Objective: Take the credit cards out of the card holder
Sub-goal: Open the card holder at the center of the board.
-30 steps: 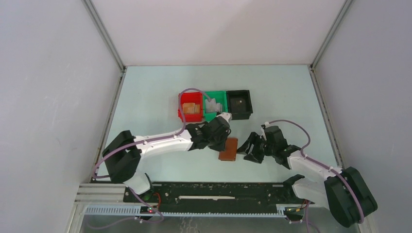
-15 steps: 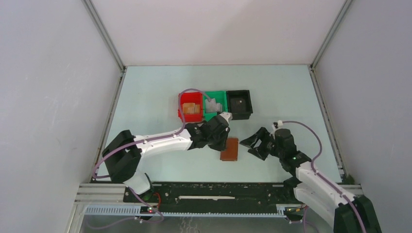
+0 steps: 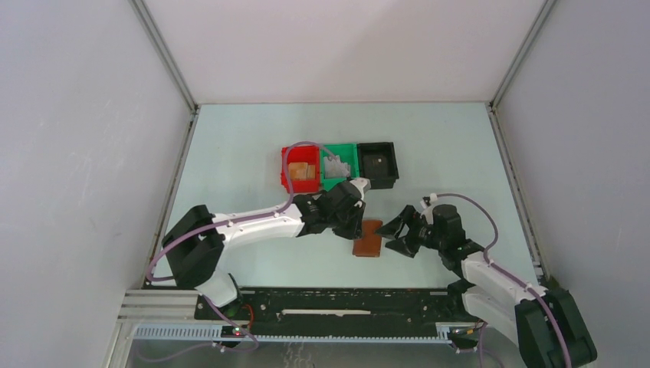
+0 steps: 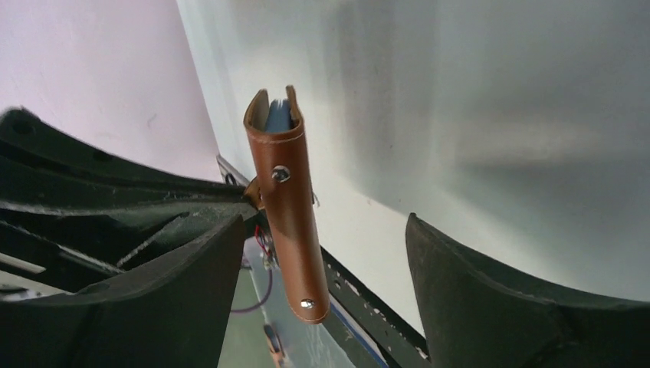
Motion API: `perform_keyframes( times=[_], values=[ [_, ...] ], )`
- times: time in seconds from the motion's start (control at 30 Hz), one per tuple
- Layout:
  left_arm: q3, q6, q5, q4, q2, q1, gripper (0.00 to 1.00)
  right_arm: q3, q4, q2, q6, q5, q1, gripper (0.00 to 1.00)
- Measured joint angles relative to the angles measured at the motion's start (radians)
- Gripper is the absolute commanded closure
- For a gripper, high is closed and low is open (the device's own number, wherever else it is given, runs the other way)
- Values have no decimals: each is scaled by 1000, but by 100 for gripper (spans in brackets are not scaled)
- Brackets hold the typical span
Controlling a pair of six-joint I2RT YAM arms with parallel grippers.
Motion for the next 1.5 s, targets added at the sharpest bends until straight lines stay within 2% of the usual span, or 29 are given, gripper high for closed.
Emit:
perform_keyframes(
  times=[0.1, 0.2, 0.23, 0.63, 0.73, 0.8, 0.87, 0.9, 0.97, 1.03, 1.07, 1.1, 1.13, 1.23, 1.33, 1.5],
  values=[
    [0, 0, 1, 0, 0, 0, 100, 9, 33, 32, -7, -17, 41, 50],
    [0, 0, 1, 0, 0, 0, 100, 30, 60, 68, -23, -27, 71, 98],
    [0, 1, 0, -1, 0, 0, 100, 38, 63, 80, -26, -30, 74, 100],
    [-2, 11, -48, -43, -30, 19, 100, 64, 13, 179, -164, -117, -51, 98],
    [-11, 11, -48, -45, -56, 29, 100, 69, -16, 203, -200, -107, -58, 55],
    [-12, 11, -48, -45, -64, 31, 100, 74, -68, 211, -228, -79, -67, 41],
    [-16, 11, -48, -42, -69, 31, 100, 87, -133, 204, -255, -34, -73, 33],
    [-21, 11, -46, -37, -71, 31, 100, 98, -173, 194, -270, -6, -75, 24],
    [-39, 11, -37, -23, -79, 32, 100, 122, -244, 160, -286, 43, -76, 20],
    [-55, 11, -28, -14, -88, 32, 100, 157, -316, 115, -308, 97, -76, 21],
    [-59, 11, -26, -13, -90, 33, 100, 177, -351, 93, -319, 127, -77, 27],
    [-60, 11, -16, -5, -90, 33, 100, 193, -377, 72, -325, 152, -77, 50],
    [-60, 11, -15, -4, -90, 33, 97, 211, -414, 37, -332, 187, -76, 58],
    [-58, 8, -2, 1, -73, 33, 81, 212, -445, -7, -317, 235, -40, 77],
    [-58, -4, 0, 0, -44, 33, 71, 213, -444, -1, -292, 266, 36, 85],
    [-58, -23, -3, -9, -29, 33, 68, 215, -418, 111, -260, 295, 146, 89]
  ],
)
